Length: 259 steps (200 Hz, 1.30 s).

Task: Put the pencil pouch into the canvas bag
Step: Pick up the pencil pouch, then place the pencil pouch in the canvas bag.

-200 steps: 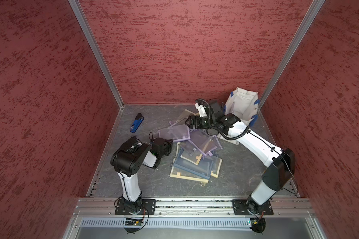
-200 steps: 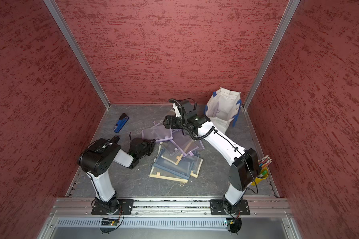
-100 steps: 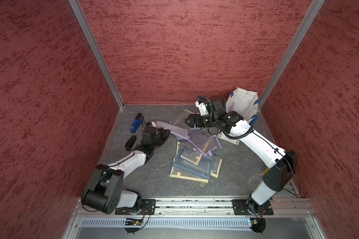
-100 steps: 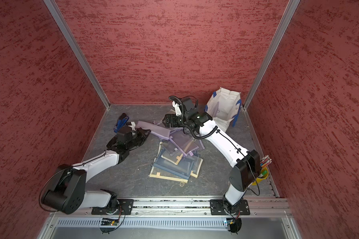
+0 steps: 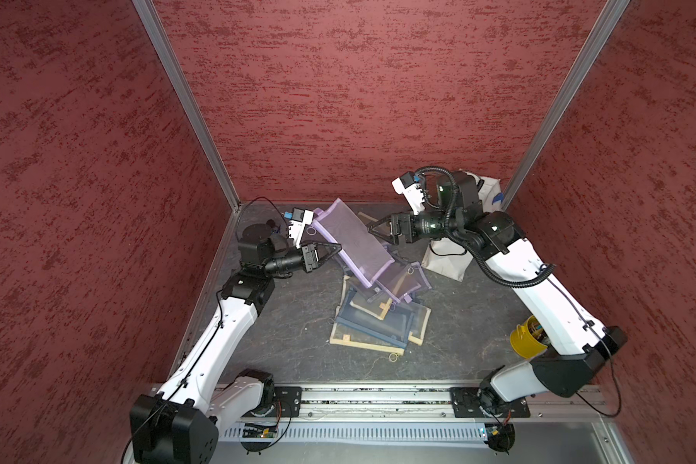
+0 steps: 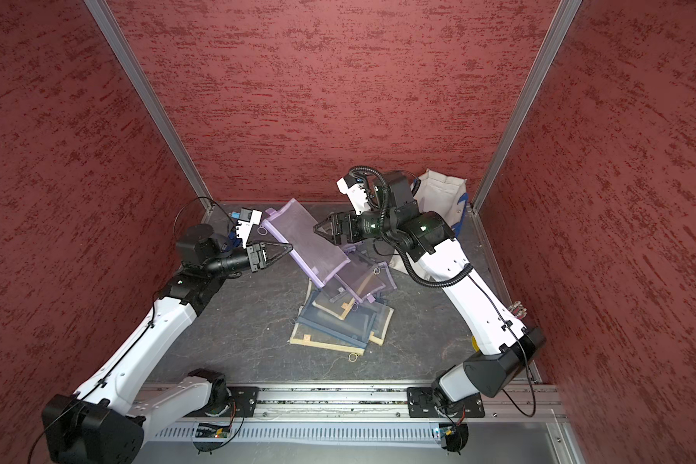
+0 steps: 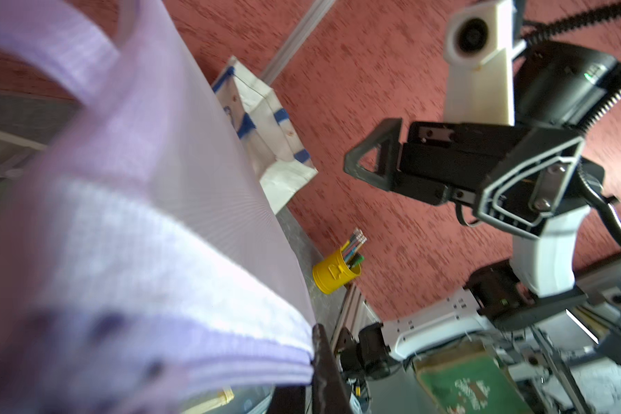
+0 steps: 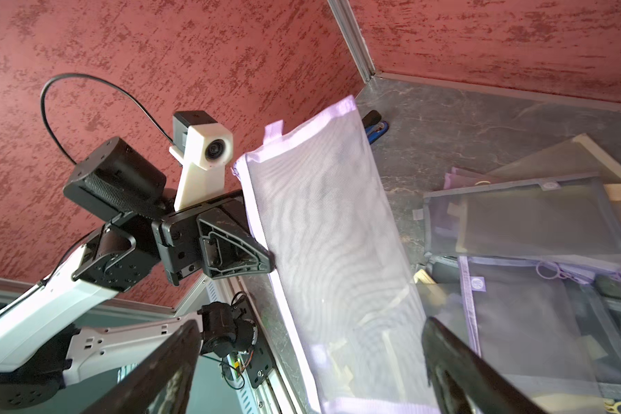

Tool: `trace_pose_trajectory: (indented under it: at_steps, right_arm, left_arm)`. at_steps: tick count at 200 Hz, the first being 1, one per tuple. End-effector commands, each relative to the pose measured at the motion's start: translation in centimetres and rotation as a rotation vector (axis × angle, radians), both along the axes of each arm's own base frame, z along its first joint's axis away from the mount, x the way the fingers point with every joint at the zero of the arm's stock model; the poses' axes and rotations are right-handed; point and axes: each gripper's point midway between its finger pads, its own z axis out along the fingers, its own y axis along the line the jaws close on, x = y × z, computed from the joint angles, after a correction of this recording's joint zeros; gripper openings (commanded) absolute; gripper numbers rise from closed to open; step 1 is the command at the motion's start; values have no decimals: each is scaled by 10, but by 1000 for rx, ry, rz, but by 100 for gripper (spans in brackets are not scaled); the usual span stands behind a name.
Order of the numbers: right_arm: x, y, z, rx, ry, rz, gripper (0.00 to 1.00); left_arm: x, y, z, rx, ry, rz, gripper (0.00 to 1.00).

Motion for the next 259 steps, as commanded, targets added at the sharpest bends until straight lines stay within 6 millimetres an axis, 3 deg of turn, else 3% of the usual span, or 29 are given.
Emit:
trace_pose_trajectory:
  at_steps: [1, 52, 58, 79, 137, 174, 223, 259]
  right_arm:
    - [-11, 0, -17, -17, 49, 64, 96]
    - [-23, 0, -17, 35, 76, 110, 95]
    - [-33, -3, -6, 64, 53, 126, 95]
    - [-46, -2, 2, 134, 50, 164, 94]
    - [-63, -6, 0, 163, 64, 198, 74]
    - [-59, -1, 1, 184, 65, 213, 50]
    - [-44, -1, -1, 159, 35, 167, 2]
    - [-2, -29, 2, 92, -33, -47, 0]
  left_arm:
    - [-34, -10, 19, 8, -59, -167, 0]
    - [-50, -20, 44, -16, -113, -238, 0]
    - [-52, -20, 45, -16, -117, -240, 0]
    - [-54, -21, 46, -19, -122, -242, 0]
    - [-47, -23, 46, -20, -136, -239, 0]
    - [-42, -25, 49, -25, -142, -241, 0]
    - [-30, -26, 42, 4, -124, -205, 0]
    - [-5, -18, 19, 41, -56, -48, 47]
